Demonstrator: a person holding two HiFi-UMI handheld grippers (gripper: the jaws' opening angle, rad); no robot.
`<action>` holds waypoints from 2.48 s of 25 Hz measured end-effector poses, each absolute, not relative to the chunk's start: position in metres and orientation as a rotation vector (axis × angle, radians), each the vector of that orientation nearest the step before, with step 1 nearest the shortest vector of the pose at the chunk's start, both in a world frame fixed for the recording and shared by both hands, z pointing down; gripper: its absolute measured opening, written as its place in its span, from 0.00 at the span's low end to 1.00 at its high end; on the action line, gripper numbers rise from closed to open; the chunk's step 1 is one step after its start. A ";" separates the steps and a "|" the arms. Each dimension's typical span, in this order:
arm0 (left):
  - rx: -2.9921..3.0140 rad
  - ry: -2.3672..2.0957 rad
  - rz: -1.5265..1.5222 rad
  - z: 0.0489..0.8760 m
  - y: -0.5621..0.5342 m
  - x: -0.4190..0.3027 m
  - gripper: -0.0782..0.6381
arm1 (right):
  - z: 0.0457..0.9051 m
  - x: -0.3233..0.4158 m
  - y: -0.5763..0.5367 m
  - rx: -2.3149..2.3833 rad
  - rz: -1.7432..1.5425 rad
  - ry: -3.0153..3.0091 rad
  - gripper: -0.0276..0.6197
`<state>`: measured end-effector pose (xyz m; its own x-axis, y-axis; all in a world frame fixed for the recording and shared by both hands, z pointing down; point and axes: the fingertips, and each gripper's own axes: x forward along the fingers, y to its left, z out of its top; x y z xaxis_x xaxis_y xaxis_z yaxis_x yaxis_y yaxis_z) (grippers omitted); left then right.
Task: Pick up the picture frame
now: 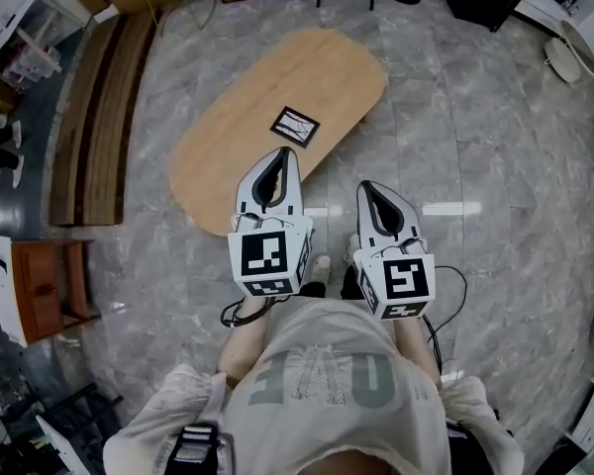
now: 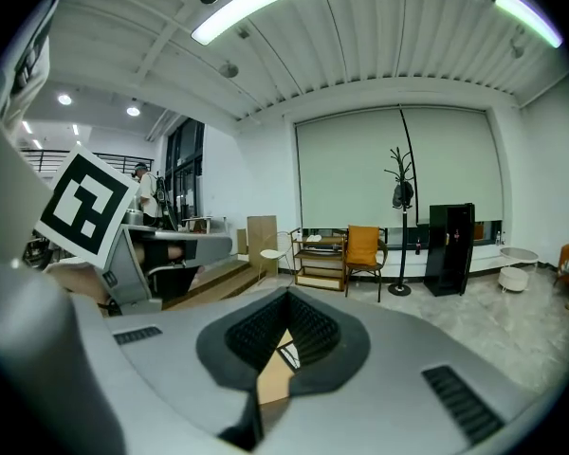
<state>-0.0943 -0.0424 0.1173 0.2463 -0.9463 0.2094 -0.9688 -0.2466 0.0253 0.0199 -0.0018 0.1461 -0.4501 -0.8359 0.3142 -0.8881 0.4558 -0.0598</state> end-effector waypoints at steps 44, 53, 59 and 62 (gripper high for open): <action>2.338 -1.952 0.145 0.094 -0.143 -0.073 0.12 | 0.102 0.039 -0.131 1.445 0.105 -2.617 0.05; 2.365 -1.945 0.216 0.106 -0.165 -0.077 0.12 | 0.108 0.034 -0.166 1.426 0.127 -2.640 0.05; 2.331 -1.955 0.281 0.148 -0.194 -0.087 0.12 | 0.134 0.028 -0.210 1.439 0.113 -2.654 0.05; 2.316 -1.963 0.284 0.182 -0.207 -0.093 0.12 | 0.165 0.021 -0.228 1.431 0.066 -2.642 0.05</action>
<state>-0.0932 -0.2074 0.1821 0.1552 -0.9673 0.2006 -0.9845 -0.1682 -0.0496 0.0205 -0.2281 0.1655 -0.5396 -0.8301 0.1405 -0.8361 0.5479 0.0261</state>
